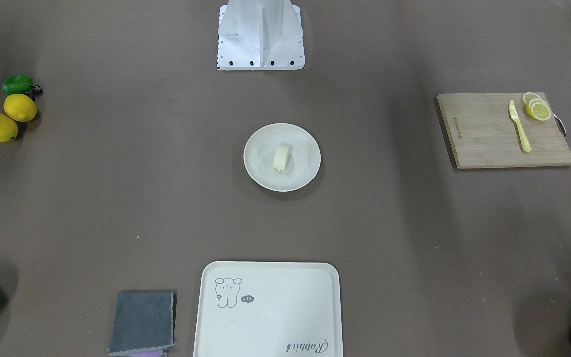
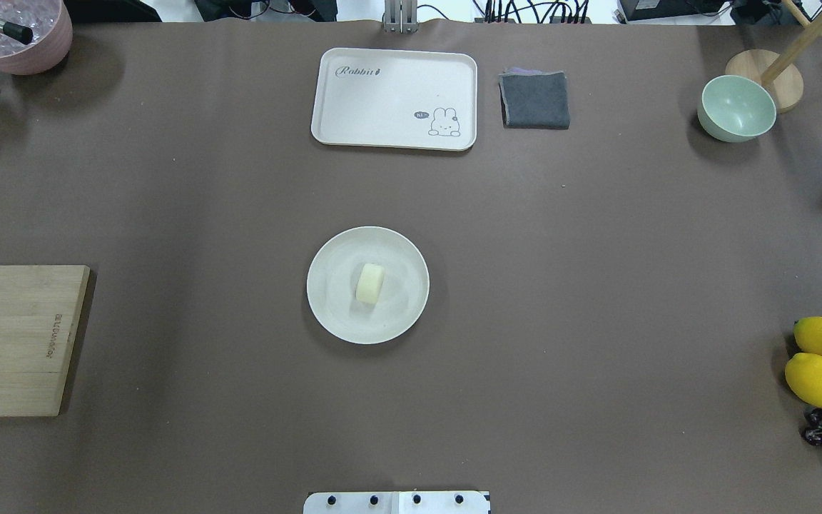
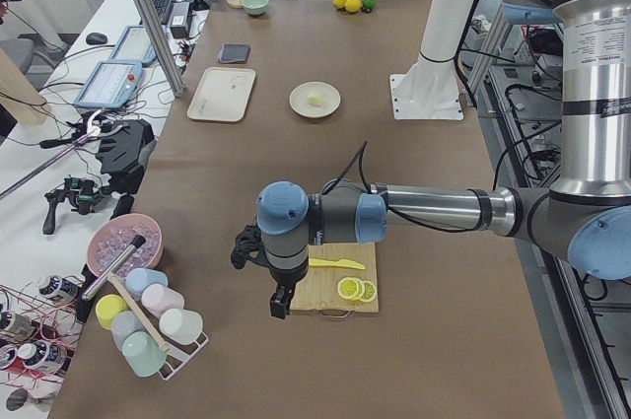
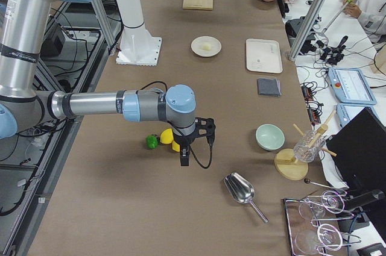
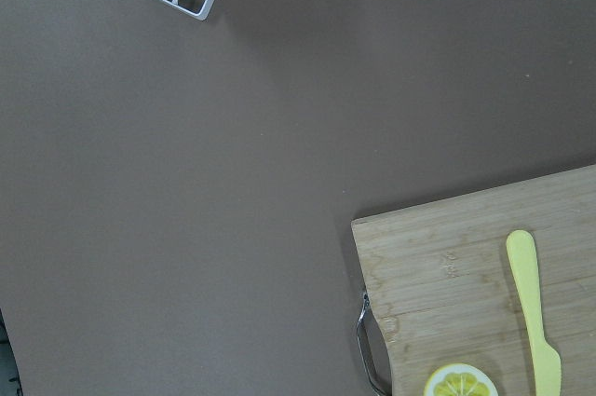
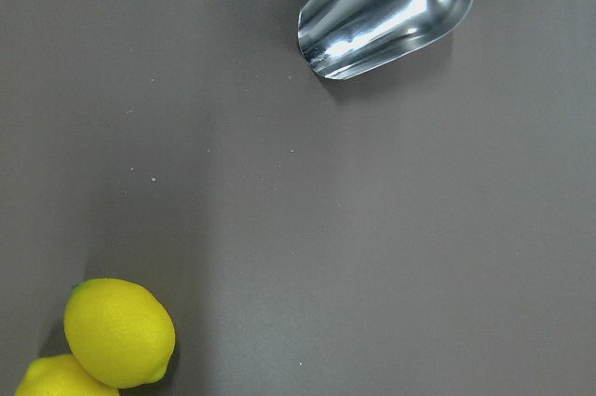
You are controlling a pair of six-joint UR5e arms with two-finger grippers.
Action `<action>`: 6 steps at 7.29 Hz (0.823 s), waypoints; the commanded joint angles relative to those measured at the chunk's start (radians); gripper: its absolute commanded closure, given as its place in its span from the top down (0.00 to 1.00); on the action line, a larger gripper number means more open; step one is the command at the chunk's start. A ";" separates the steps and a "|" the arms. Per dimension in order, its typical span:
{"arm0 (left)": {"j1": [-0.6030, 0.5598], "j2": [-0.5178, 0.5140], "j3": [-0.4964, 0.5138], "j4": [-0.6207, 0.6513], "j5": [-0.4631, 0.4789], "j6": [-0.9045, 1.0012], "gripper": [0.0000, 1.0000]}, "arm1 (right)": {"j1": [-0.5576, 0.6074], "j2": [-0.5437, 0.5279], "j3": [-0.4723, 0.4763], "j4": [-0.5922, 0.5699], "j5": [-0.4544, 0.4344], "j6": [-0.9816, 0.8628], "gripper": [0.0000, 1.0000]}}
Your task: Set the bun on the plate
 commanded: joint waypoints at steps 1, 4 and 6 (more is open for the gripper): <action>0.000 0.030 0.058 -0.124 -0.005 -0.002 0.97 | 0.000 0.000 0.000 0.000 0.000 0.000 1.00; -0.001 0.034 0.066 -0.126 -0.007 -0.002 0.97 | 0.000 0.000 0.000 0.000 0.000 0.000 1.00; -0.001 0.034 0.065 -0.128 -0.007 -0.002 0.97 | 0.000 0.000 0.000 0.000 0.000 0.000 1.00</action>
